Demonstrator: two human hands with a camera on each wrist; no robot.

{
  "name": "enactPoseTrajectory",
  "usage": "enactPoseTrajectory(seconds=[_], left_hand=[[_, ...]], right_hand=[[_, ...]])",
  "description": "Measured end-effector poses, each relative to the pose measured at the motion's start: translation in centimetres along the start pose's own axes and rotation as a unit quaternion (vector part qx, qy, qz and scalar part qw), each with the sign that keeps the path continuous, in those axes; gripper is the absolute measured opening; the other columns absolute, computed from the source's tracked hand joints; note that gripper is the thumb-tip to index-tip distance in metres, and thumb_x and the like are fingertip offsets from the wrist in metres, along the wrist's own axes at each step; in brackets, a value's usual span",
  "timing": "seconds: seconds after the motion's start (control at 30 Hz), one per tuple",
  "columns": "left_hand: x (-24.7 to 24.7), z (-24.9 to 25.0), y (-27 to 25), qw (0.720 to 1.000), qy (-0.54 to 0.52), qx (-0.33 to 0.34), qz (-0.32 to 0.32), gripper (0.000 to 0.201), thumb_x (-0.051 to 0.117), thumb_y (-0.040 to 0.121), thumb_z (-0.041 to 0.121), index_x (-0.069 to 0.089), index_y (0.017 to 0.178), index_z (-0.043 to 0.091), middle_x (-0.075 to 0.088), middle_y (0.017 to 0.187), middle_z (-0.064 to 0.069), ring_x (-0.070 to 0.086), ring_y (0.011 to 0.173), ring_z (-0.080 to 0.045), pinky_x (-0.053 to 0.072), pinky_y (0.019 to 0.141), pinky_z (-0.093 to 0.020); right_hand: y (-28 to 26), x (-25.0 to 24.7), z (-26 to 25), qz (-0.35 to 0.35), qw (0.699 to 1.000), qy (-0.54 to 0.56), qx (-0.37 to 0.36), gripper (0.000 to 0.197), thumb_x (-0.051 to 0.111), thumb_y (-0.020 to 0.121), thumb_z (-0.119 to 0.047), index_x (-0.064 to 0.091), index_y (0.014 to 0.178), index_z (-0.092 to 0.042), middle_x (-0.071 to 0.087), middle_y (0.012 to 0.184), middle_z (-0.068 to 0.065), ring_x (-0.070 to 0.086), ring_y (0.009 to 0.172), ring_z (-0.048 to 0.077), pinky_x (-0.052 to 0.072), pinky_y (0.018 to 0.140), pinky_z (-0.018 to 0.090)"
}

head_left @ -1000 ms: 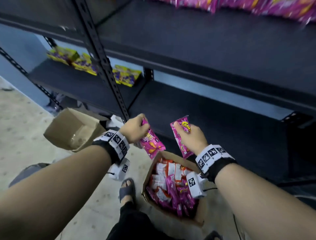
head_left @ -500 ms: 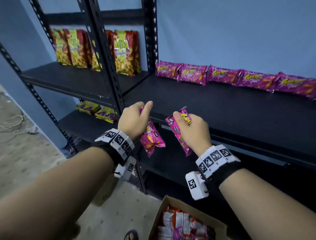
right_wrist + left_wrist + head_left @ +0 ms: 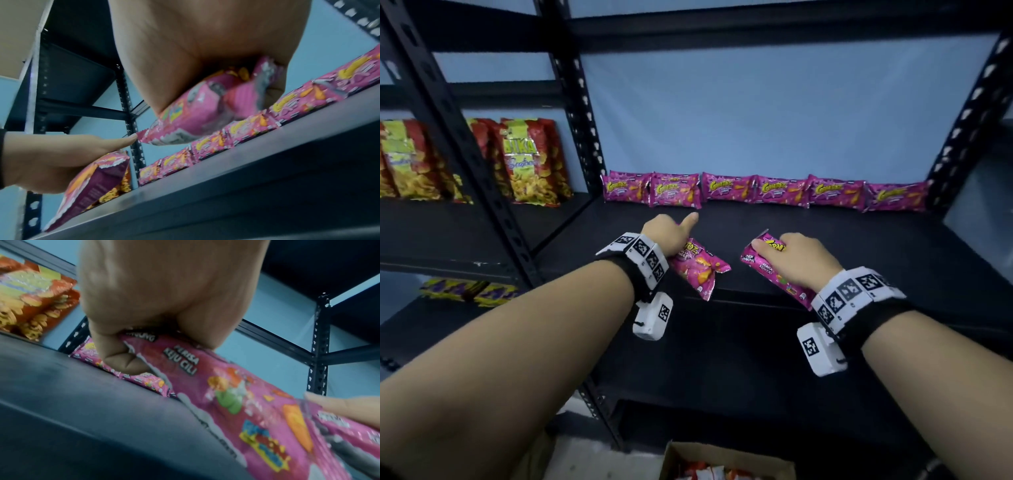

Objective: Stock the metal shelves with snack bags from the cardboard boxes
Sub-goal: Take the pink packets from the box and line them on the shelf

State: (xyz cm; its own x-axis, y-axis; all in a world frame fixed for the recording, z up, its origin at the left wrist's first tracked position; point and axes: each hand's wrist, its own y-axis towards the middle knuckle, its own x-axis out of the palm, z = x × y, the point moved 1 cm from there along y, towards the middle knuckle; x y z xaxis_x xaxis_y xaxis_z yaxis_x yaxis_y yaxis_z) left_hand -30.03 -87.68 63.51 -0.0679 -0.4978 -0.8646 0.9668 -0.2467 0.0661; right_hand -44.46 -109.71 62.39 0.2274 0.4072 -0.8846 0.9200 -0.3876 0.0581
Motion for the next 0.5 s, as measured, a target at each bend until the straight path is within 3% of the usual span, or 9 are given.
enactPoseTrajectory(seconds=[0.1,0.17,0.23,0.27,0.33,0.37,0.43,0.5], left_hand=[[1.3,1.9,1.2,0.999,0.011,-0.008,-0.035,0.068,0.039,0.101,0.066,0.041,0.062,0.011,0.044,0.061,-0.004,0.046,0.055,-0.017,0.032,0.051,-0.031],[2.0,2.6,1.7,0.999,0.012,-0.017,-0.043,0.067,0.041,0.101,0.065,0.046,0.066,0.008,0.047,0.063,-0.004,0.048,0.056,-0.017,0.032,0.05,-0.031],[2.8,2.6,2.5,0.998,0.0,-0.03,-0.051,0.066,0.044,0.1,0.065,0.057,0.083,0.003,0.051,0.067,-0.005,0.052,0.06,-0.018,0.034,0.051,-0.031],[3.0,2.4,2.8,0.998,-0.012,-0.038,-0.058,0.069,0.045,0.099,0.066,0.059,0.1,-0.002,0.055,0.07,-0.006,0.056,0.065,-0.02,0.036,0.052,-0.032],[3.3,2.2,3.1,0.996,-0.027,-0.047,-0.072,0.083,0.049,0.096,0.069,0.049,0.131,-0.006,0.064,0.087,-0.01,0.065,0.083,-0.025,0.044,0.064,-0.034],[3.4,2.2,3.0,0.996,-0.032,-0.045,-0.077,0.088,0.051,0.094,0.071,0.044,0.137,-0.006,0.067,0.099,-0.012,0.067,0.094,-0.027,0.047,0.072,-0.036],[3.3,2.2,2.7,0.995,-0.042,-0.019,-0.084,0.089,0.058,0.091,0.07,0.041,0.141,-0.001,0.064,0.122,-0.011,0.063,0.113,-0.027,0.047,0.085,-0.036],[3.2,2.1,1.9,0.995,-0.049,0.025,-0.083,0.085,0.064,0.088,0.067,0.042,0.141,0.005,0.058,0.132,-0.007,0.059,0.12,-0.025,0.048,0.095,-0.035]], right_hand=[[0.6,-0.7,1.9,-0.014,0.999,-0.028,0.032,0.075,0.034,0.081,-0.09,0.05,0.086,-0.017,0.065,0.09,0.003,0.065,0.086,0.024,0.053,0.077,0.04],[0.7,-1.0,2.8,-0.025,0.998,-0.035,0.054,0.085,0.037,0.072,-0.097,0.052,0.103,-0.02,0.065,0.105,0.002,0.064,0.097,0.025,0.054,0.084,0.042],[0.7,-1.2,3.3,-0.043,0.996,-0.041,0.061,0.099,0.05,0.062,-0.099,0.052,0.122,-0.02,0.064,0.118,0.0,0.063,0.106,0.024,0.054,0.089,0.042],[0.8,-1.4,3.5,-0.059,0.996,-0.046,0.058,0.108,0.059,0.058,-0.097,0.049,0.132,-0.02,0.063,0.125,0.0,0.062,0.112,0.024,0.054,0.092,0.043],[1.1,-1.5,3.8,-0.093,0.993,-0.058,0.051,0.122,0.072,0.053,-0.09,0.037,0.145,-0.017,0.059,0.135,0.002,0.06,0.118,0.025,0.055,0.095,0.045],[1.2,-1.4,4.0,-0.102,0.992,-0.061,0.048,0.12,0.076,0.054,-0.086,0.034,0.144,-0.018,0.058,0.133,0.003,0.061,0.114,0.024,0.055,0.093,0.045],[1.4,-1.0,4.4,-0.101,0.992,-0.065,0.042,0.106,0.077,0.061,-0.08,0.034,0.138,-0.022,0.057,0.127,0.003,0.06,0.106,0.022,0.056,0.09,0.044],[1.4,-0.6,4.6,-0.089,0.993,-0.066,0.038,0.099,0.076,0.066,-0.078,0.034,0.14,-0.026,0.051,0.134,0.004,0.058,0.113,0.024,0.054,0.095,0.045]])
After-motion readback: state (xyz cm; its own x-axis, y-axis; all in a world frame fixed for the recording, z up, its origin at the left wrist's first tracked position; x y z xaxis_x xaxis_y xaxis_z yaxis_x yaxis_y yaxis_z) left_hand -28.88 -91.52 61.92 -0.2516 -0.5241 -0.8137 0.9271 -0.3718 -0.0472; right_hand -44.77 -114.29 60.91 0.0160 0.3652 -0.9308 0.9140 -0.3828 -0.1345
